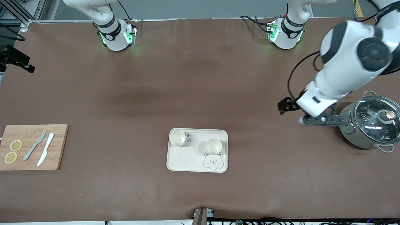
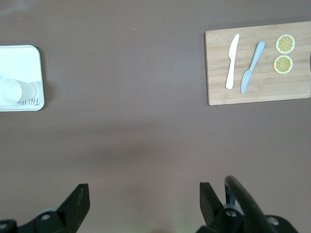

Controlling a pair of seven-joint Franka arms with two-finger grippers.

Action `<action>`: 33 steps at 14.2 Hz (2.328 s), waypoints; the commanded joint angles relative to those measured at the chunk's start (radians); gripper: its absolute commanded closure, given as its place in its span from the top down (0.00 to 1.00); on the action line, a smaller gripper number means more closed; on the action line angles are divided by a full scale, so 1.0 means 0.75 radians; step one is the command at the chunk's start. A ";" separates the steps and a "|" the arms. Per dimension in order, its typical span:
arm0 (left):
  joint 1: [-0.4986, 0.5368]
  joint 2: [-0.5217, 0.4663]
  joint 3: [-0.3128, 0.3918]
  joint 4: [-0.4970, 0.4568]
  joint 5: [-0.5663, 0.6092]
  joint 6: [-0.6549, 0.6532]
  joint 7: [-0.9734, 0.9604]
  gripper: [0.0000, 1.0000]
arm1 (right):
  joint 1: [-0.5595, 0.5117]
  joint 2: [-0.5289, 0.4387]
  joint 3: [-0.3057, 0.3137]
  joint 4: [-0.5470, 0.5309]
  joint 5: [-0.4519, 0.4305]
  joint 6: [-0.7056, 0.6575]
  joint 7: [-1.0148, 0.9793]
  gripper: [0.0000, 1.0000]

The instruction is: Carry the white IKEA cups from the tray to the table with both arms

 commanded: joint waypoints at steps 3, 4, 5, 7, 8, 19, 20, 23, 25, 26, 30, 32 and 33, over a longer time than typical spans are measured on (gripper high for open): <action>-0.117 0.252 0.017 0.271 0.039 -0.021 -0.038 1.00 | -0.016 0.023 -0.001 0.026 0.022 -0.025 0.010 1.00; -0.150 0.303 0.029 0.320 0.056 -0.021 -0.040 1.00 | -0.014 0.025 -0.001 0.026 0.022 -0.025 0.010 1.00; -0.183 0.354 0.044 0.365 0.064 -0.021 -0.042 1.00 | -0.010 0.025 -0.001 0.026 0.022 -0.025 0.010 1.00; -0.283 0.442 0.131 0.453 0.066 -0.019 -0.040 1.00 | -0.006 0.025 -0.001 0.024 0.022 -0.027 0.010 1.00; -0.358 0.491 0.199 0.496 0.064 -0.019 -0.038 1.00 | -0.004 0.031 -0.001 0.026 0.022 -0.027 0.010 1.00; -0.533 0.800 0.318 0.709 -0.008 0.240 -0.091 1.00 | -0.022 0.090 -0.003 0.026 0.018 -0.047 0.008 1.00; -0.543 0.817 0.318 0.709 -0.008 0.277 -0.108 1.00 | -0.022 0.090 -0.003 0.026 0.020 -0.047 0.008 1.00; -0.568 0.866 0.318 0.711 -0.008 0.342 -0.134 1.00 | -0.020 0.092 -0.003 0.026 0.016 -0.045 0.006 1.00; -0.568 0.917 0.314 0.739 -0.030 0.373 -0.141 1.00 | -0.014 0.098 -0.003 0.020 0.002 -0.045 0.008 1.00; -0.568 0.943 0.314 0.762 -0.046 0.373 -0.141 1.00 | -0.012 0.119 -0.003 0.022 0.002 -0.043 0.008 1.00; -0.568 0.970 0.312 0.770 -0.048 0.375 -0.141 1.00 | -0.024 0.205 -0.003 0.028 -0.006 -0.029 0.006 1.00; -0.568 0.984 0.310 0.768 -0.053 0.375 -0.141 1.00 | -0.026 0.243 -0.005 0.034 -0.004 -0.025 0.008 1.00; -0.566 0.986 0.310 0.768 -0.061 0.375 -0.141 1.00 | -0.028 0.268 -0.005 0.052 -0.002 -0.025 0.012 1.00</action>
